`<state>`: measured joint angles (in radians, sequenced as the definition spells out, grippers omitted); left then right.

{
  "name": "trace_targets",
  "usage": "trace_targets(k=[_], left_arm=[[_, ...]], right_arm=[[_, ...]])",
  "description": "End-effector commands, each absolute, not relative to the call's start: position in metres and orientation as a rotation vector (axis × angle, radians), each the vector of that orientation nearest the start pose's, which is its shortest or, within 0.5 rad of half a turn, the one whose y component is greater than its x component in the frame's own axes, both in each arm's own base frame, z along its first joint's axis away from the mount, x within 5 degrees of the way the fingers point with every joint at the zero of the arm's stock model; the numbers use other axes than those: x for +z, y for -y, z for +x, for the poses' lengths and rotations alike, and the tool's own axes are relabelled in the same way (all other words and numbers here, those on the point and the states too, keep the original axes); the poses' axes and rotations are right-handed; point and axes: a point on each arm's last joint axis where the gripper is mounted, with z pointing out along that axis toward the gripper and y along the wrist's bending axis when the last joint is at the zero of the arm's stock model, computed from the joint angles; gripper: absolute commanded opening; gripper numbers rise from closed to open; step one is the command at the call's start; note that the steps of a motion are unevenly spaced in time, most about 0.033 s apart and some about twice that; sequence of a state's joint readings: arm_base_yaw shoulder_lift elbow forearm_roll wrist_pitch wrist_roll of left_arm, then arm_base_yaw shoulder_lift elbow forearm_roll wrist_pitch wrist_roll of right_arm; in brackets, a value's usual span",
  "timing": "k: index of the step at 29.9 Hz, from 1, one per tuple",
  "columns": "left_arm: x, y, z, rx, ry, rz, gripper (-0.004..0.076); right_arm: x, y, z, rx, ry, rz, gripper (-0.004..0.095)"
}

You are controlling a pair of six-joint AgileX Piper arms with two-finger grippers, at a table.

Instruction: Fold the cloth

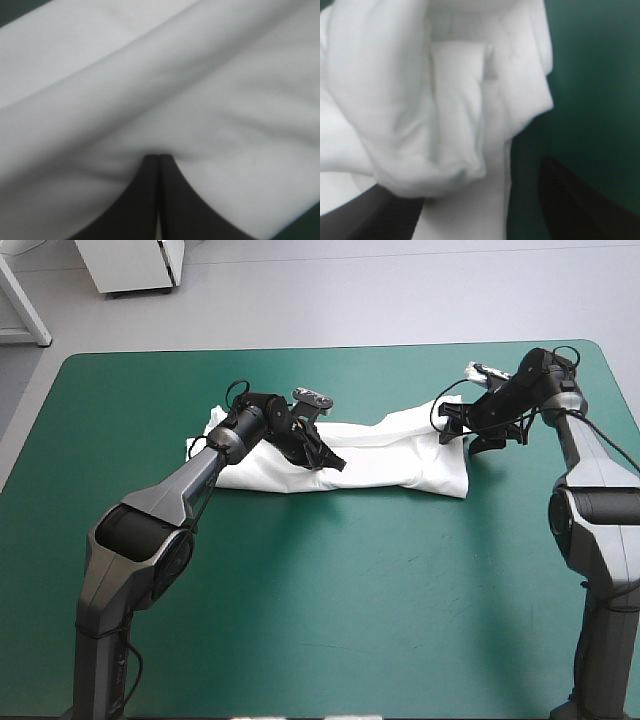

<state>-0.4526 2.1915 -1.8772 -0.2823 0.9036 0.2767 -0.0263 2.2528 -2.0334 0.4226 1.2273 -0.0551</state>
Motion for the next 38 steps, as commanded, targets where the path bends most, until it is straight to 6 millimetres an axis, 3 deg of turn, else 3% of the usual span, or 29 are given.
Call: trace_targets(k=[1, 7, 10, 13, 17, 24, 31, 38], left_arm=[[0.237, 0.232, 0.424, -0.435, -2.533, 0.78, -0.0022], [0.237, 0.231, 0.424, -0.435, -2.535, 0.781, -0.0022], [0.237, 0.231, 0.424, -0.435, -2.535, 0.781, -0.0022], [0.237, 0.231, 0.423, -0.435, -2.536, 0.782, -0.0022], [0.237, 0.231, 0.423, -0.435, -2.538, 0.783, -0.0022], [0.236, 0.231, 0.423, -0.429, -2.535, 0.792, -0.0022], [0.236, 0.231, 0.423, -0.429, -2.535, 0.792, -0.0022], [0.236, 0.231, 0.423, -0.429, -2.535, 0.792, -0.0022]], right_arm=[[0.256, -0.042, 0.473, 0.622, -2.802, 0.011, 0.0603], [0.245, -0.067, 0.473, 0.632, -2.836, -0.051, 0.06], [0.239, -0.077, 0.473, 0.616, -2.861, -0.053, 0.0546], [0.231, -0.079, 0.473, 0.504, -2.904, -0.022, 0.0392], [0.229, -0.075, 0.473, 0.359, -2.922, -0.019, -0.0012], [0.234, -0.076, 0.472, 0.397, -2.908, -0.014, -0.0017], [0.256, -0.08, 0.468, 0.453, -2.852, -0.043, -0.0017], [0.312, -0.084, 0.461, 0.534, -2.693, -0.09, -0.0016]])
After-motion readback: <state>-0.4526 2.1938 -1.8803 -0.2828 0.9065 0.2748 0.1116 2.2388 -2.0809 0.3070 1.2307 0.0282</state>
